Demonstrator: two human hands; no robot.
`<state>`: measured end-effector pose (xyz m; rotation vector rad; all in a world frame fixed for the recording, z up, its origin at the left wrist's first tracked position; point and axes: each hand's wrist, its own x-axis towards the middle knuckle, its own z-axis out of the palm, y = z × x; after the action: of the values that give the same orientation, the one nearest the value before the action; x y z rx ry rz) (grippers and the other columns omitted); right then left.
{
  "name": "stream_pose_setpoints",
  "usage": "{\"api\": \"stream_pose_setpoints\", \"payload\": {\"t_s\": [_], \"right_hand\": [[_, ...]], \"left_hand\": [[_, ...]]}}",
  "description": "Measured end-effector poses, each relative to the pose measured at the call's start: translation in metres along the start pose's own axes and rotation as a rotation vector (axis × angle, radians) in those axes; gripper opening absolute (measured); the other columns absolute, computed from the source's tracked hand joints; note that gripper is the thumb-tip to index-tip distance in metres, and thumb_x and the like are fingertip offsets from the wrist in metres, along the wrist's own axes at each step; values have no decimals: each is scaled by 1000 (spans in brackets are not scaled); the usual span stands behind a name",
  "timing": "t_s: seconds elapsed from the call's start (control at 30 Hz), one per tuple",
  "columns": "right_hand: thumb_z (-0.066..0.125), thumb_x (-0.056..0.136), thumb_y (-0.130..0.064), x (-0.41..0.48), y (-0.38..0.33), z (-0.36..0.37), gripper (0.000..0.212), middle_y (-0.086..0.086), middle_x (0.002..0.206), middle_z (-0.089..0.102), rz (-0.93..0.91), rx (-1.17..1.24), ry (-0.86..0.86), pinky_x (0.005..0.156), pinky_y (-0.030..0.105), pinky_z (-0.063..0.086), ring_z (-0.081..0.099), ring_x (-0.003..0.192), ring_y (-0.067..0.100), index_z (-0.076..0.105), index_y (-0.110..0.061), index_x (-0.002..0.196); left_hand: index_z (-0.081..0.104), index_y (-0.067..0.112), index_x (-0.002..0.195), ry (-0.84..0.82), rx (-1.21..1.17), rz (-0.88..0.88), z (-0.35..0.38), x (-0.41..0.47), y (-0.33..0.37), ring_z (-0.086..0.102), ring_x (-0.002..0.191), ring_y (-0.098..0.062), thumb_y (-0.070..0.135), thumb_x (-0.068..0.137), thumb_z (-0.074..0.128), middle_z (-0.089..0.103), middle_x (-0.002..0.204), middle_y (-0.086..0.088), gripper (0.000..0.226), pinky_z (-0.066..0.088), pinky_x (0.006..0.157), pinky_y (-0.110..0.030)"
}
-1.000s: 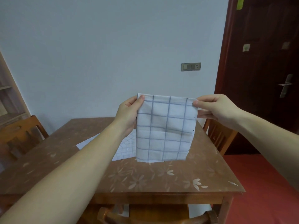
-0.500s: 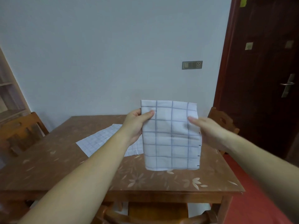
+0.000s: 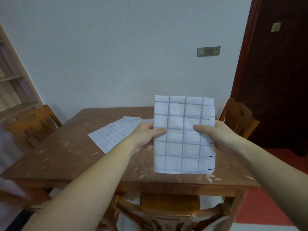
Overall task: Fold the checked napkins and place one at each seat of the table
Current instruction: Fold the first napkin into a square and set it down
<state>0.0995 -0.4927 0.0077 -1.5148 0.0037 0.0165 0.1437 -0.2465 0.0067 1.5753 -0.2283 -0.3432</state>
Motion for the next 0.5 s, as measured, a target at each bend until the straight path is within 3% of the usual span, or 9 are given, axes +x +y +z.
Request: {"api": "stream_pose_setpoints", "payload": {"t_s": [0.13, 0.27, 0.4, 0.5], "right_hand": [[73, 83, -13, -2, 23, -5, 29, 8, 106, 76, 79, -58, -10, 84, 41, 58, 73, 97, 26, 69, -6, 111], [75, 81, -8, -6, 43, -11, 21, 0, 95, 78, 159, -279, -63, 71, 32, 59, 75, 85, 18, 72, -12, 102], [74, 84, -10, -2, 54, -15, 17, 1, 97, 78, 173, -319, -11, 85, 43, 59, 74, 91, 22, 74, -10, 101], [71, 87, -15, 0, 62, -14, 18, 2, 99, 78, 207, -321, -20, 89, 47, 57, 74, 94, 22, 73, -9, 104]], "left_hand": [[73, 8, 93, 88, 15, 28, 3, 3, -27, 73, 83, -17, 10, 86, 70, 77, 91, -6, 8, 59, 69, -27], [74, 11, 91, 126, 59, 30, 3, 5, -44, 72, 85, -17, 11, 85, 71, 76, 92, -5, 7, 59, 76, -29], [73, 16, 91, 90, 107, -3, -1, 4, -54, 73, 75, -8, 11, 87, 71, 76, 84, 4, 7, 55, 61, -19], [72, 13, 95, 84, 61, -34, -4, 6, -64, 73, 74, -8, 10, 88, 69, 76, 88, -1, 8, 55, 61, -19]]}}
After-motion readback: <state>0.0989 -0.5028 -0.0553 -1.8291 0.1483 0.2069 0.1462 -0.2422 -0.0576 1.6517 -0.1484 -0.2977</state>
